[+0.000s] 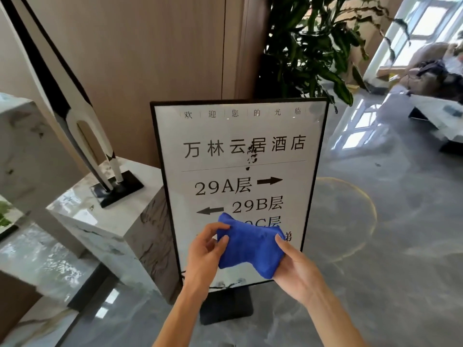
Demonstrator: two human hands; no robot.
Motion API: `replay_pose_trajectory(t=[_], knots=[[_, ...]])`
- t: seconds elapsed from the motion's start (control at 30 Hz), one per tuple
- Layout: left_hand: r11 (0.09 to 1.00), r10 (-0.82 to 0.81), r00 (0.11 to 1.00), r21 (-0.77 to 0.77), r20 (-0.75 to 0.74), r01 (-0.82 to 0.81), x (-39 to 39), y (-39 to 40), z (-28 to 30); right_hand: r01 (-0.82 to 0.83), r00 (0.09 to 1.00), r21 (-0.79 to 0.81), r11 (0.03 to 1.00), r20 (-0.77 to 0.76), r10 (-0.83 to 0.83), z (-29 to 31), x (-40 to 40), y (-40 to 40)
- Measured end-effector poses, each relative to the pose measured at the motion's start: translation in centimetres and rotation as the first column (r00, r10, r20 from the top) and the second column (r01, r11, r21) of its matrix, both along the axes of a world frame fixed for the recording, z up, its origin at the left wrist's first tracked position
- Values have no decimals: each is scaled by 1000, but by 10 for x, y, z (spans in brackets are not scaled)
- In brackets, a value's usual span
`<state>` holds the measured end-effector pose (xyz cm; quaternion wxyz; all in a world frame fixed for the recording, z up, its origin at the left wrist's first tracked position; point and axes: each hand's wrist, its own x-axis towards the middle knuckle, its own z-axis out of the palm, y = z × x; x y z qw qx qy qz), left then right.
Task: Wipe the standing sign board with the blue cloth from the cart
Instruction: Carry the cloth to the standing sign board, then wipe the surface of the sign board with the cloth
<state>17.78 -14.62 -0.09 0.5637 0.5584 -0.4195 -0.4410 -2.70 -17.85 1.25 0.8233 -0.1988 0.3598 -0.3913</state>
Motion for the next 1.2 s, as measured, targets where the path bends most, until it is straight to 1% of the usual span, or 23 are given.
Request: replay_pose_trajectory(t=[0.17,0.27,0.4,0.63,0.77,1.03,1.2], knots=[[999,-39,995,10,-90,40,-7,-6,6,-12,1000,68,998,-23,13,3,3,-7],[998,-44,988,35,-148,49,-11,-13,10,37,999,54,998,-28,-36,5,3,-13],[998,-53,978,14,-203,57,-18,-22,16,83,996,29,996,16,-83,9,-1,-19],[998,-57,984,11,-169,60,-22,-37,17,34,996,13,999,81,-35,13,-5,-23],[999,-50,989,5,-141,51,-18,-45,17,-34,996,25,999,87,32,19,-5,-24],[998,-66,987,1,-148,67,-19,-50,16,-40,999,61,997,21,38,20,-6,-28],[998,-63,986,13,-153,66,-23,-52,16,-88,996,131,987,3,89,18,-9,-28]])
